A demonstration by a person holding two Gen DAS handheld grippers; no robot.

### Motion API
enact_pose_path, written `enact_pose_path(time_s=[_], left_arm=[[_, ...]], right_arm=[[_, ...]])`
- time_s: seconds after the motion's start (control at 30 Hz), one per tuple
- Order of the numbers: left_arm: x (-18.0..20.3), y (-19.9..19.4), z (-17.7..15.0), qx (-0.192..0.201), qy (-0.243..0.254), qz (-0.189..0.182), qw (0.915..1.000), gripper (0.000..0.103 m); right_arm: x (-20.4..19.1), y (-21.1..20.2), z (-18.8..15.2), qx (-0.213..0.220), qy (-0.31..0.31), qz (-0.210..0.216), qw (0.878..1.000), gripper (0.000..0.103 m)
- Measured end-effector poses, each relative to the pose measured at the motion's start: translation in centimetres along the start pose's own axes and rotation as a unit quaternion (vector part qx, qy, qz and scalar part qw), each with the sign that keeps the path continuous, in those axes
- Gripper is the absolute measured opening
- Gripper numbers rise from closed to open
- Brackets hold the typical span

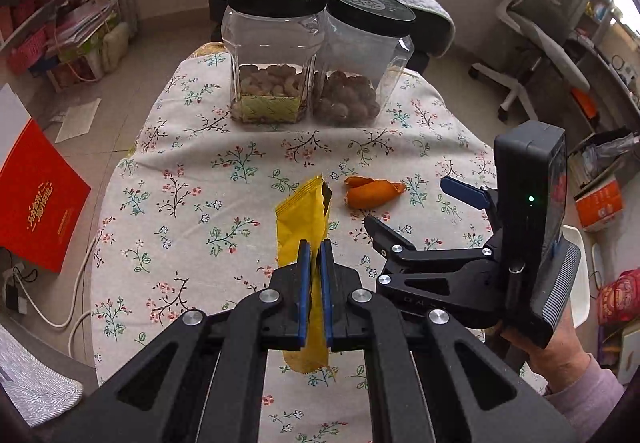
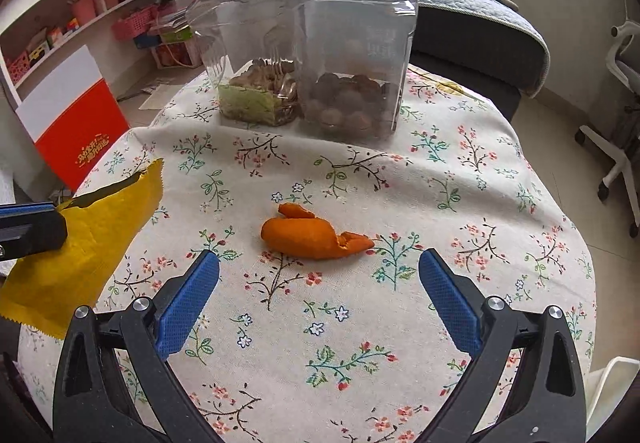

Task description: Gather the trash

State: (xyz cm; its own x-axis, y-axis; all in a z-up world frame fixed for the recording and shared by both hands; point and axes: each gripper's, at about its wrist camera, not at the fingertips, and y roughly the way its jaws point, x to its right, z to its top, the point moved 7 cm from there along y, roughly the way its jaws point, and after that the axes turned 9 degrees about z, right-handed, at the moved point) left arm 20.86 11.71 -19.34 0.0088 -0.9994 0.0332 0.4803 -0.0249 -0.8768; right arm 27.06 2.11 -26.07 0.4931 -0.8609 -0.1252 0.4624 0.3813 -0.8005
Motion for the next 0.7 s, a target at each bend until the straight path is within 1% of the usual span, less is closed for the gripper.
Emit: enact_pose_path(time_s=[0.1,0.17,0.2,0.27,0.3,0.33,0.37,0.4,0.43,0.47,0.53,0.63,0.67,0.7], left_arm=[[-0.3,0.4,-0.2,-0.006,-0.003,-0.007,1.0000,0.005],[-0.6,0.5,-0.3,-0.009,-0.006,-0.008,0.9999,0.005],[-0.7,0.6,-0.3,-0.010,-0.007,-0.008,0.9999,0.005],[-0.9,0.8,-0.3,-0.013,-0.008,-0.007,0.9999,0.005],[-1.1,1.0,-0.3,-0.014,-0.010,-0.005,0.9998,0.005],[-1.2,1.1,-0.3,-0.014,-0.013,-0.003,0.9998,0.005],[-1.4,1.2,-0.3,-0.015,-0.016,-0.002,0.9998,0.005],[-1.4,1.3,-0.2,-0.015,-0.019,0.000,0.9997,0.005],[-1.5,1.3,-0.2,-0.015,-0.022,0.002,0.9996,0.005],[-1.6,1.3,-0.1,-0.012,-0.024,0.005,0.9996,0.005],[-1.6,1.1,0.0,-0.007,-0.025,0.010,0.9996,0.005],[-1.5,0.7,0.0,-0.002,-0.027,0.009,0.9996,0.005],[-1.5,0.5,-0.1,-0.002,-0.028,0.008,0.9996,0.005],[-1.5,0.5,-0.1,-0.003,-0.030,0.006,0.9995,0.005]], right_arm=[[-0.5,1.9,-0.1,-0.018,-0.033,-0.006,0.999,0.096],[-0.6,2.9,-0.2,-0.031,-0.043,-0.005,0.999,0.093],[-0.5,3.3,-0.4,-0.040,-0.043,-0.008,0.998,0.080],[-0.1,3.0,-0.1,-0.030,-0.042,-0.012,0.999,0.065],[0.4,2.8,0.0,-0.029,-0.033,-0.014,0.999,0.055],[1.1,2.5,0.1,-0.026,-0.018,-0.014,0.999,0.039],[1.7,2.3,0.1,-0.023,0.001,-0.006,1.000,0.030],[2.3,2.0,0.1,-0.021,0.022,0.008,0.999,0.015],[2.8,1.8,0.0,-0.020,0.042,0.018,0.999,0.003],[3.3,1.7,-0.2,-0.020,0.056,0.019,0.998,0.000],[3.7,1.4,-0.6,-0.020,0.070,0.021,0.997,0.000],[3.5,0.8,-0.6,-0.017,0.072,0.019,0.997,0.000],[3.4,0.4,-0.4,-0.009,0.068,0.017,0.998,0.001],[3.1,0.1,0.0,0.001,0.059,0.014,0.998,0.005]])
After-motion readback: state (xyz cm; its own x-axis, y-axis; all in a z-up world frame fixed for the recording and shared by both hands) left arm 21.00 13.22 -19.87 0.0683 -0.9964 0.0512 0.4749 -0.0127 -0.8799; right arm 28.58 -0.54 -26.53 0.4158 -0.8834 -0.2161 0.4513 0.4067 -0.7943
